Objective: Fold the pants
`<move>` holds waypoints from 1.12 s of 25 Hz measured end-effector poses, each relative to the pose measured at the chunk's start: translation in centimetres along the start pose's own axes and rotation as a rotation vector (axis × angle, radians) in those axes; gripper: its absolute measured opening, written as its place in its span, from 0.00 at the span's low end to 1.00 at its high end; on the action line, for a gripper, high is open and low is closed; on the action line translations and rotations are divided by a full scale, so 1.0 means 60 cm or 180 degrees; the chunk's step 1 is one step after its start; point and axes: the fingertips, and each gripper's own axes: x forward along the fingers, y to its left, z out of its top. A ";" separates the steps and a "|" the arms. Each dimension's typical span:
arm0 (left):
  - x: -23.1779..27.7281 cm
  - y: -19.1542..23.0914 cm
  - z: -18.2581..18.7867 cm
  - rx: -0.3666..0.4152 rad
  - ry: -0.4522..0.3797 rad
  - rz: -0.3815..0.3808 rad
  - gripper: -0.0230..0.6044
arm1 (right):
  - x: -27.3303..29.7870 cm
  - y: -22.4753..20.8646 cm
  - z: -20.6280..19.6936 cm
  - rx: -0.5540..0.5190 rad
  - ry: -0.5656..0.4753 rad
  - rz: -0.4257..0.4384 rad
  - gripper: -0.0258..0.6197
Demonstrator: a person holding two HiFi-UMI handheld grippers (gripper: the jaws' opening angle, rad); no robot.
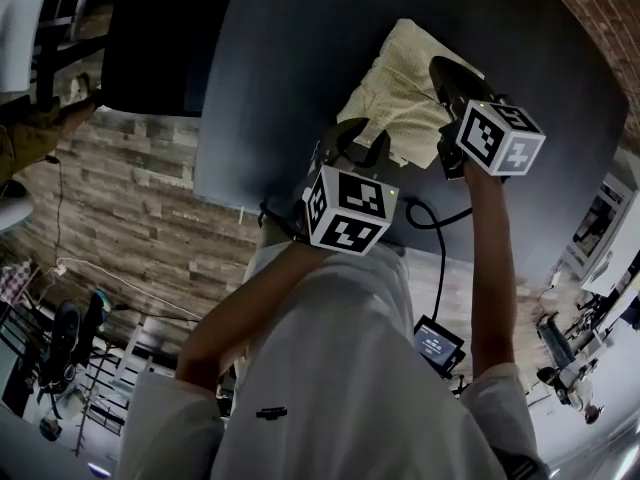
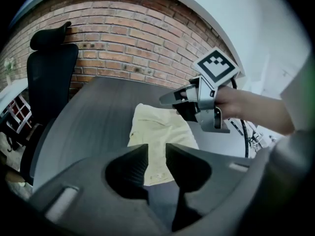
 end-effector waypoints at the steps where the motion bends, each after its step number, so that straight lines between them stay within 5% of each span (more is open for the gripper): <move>1: -0.010 -0.001 0.000 -0.0008 -0.0023 -0.0012 0.21 | -0.014 0.001 -0.002 -0.0009 -0.0036 -0.0040 0.05; 6: -0.044 -0.009 0.006 0.0083 -0.0097 -0.0015 0.04 | -0.079 0.012 0.002 0.0031 -0.0236 -0.0087 0.05; 13: -0.124 -0.023 0.018 0.0178 -0.0228 0.0106 0.04 | -0.182 0.074 0.008 -0.0053 -0.0573 0.0021 0.05; 28: -0.239 -0.270 0.004 0.0484 -0.0584 -0.0129 0.04 | -0.456 0.112 -0.119 -0.0314 -0.0830 0.0122 0.05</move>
